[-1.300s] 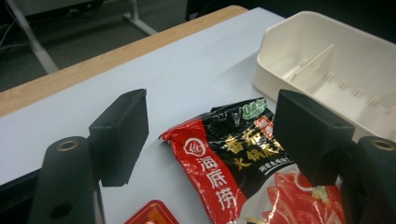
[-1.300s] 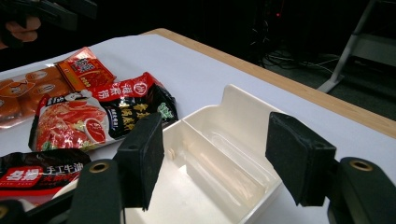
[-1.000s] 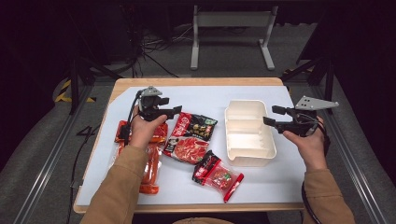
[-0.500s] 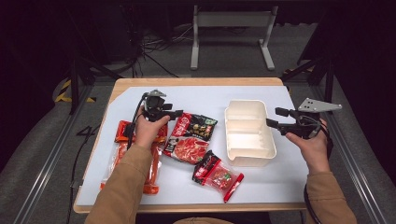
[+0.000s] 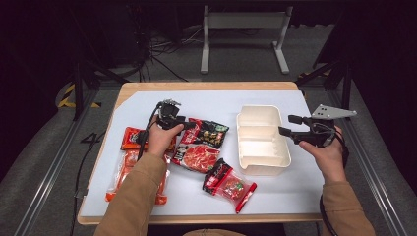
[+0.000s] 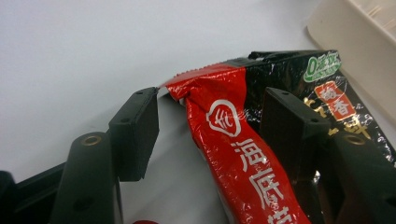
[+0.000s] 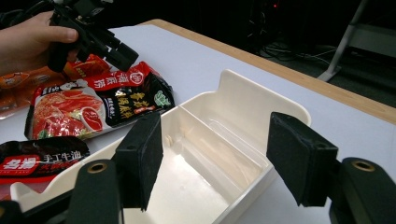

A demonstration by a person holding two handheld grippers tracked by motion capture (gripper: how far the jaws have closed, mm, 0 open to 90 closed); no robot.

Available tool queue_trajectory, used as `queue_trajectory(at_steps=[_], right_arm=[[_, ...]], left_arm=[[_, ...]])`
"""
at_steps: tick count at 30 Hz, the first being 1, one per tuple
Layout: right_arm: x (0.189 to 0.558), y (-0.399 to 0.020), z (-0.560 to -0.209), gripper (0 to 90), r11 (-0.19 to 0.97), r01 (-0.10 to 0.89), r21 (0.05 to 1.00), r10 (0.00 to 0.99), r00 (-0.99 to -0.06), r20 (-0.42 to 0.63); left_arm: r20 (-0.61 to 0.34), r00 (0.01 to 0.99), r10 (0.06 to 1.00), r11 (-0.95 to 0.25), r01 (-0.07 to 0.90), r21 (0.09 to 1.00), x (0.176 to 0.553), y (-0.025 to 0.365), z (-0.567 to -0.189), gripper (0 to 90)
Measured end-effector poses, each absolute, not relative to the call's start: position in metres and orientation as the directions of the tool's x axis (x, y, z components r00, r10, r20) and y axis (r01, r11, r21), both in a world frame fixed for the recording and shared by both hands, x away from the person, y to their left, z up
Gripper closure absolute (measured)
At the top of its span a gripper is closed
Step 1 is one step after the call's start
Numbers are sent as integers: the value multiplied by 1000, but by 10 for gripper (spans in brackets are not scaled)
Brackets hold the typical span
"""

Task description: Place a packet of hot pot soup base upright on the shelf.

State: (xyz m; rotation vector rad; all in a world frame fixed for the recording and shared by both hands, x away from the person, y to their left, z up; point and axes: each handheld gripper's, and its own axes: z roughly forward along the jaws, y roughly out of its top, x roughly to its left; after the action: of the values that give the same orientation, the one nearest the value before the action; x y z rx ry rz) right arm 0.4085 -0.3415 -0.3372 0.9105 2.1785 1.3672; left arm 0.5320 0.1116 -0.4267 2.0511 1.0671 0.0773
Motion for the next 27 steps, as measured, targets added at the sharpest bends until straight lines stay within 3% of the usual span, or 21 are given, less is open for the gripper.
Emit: queue_trajectory(at_steps=[10, 16, 20, 23, 27], right_arm=[[410, -338, -339, 359, 318, 314, 895, 709, -705, -4], [410, -336, -340, 357, 323, 315, 892, 705, -709, -5], [410, -334, -340, 356, 328, 317, 890, 703, -712, -5], [410, -333, -340, 357, 333, 314, 889, 700, -714, -9], [410, -332, -340, 356, 335, 315, 888, 699, -715, -10]], left_arm=[[-311, 617, 723, -334, 706, 624, 538, 107, -437, 423], [-338, 615, 712, -336, 721, 606, 537, 101, -439, 610], [-313, 616, 723, -358, 722, 592, 537, 99, -437, 672], [-312, 610, 728, -355, 726, 589, 535, 97, -435, 792], [-260, 621, 740, -389, 710, 588, 533, 91, -431, 838]])
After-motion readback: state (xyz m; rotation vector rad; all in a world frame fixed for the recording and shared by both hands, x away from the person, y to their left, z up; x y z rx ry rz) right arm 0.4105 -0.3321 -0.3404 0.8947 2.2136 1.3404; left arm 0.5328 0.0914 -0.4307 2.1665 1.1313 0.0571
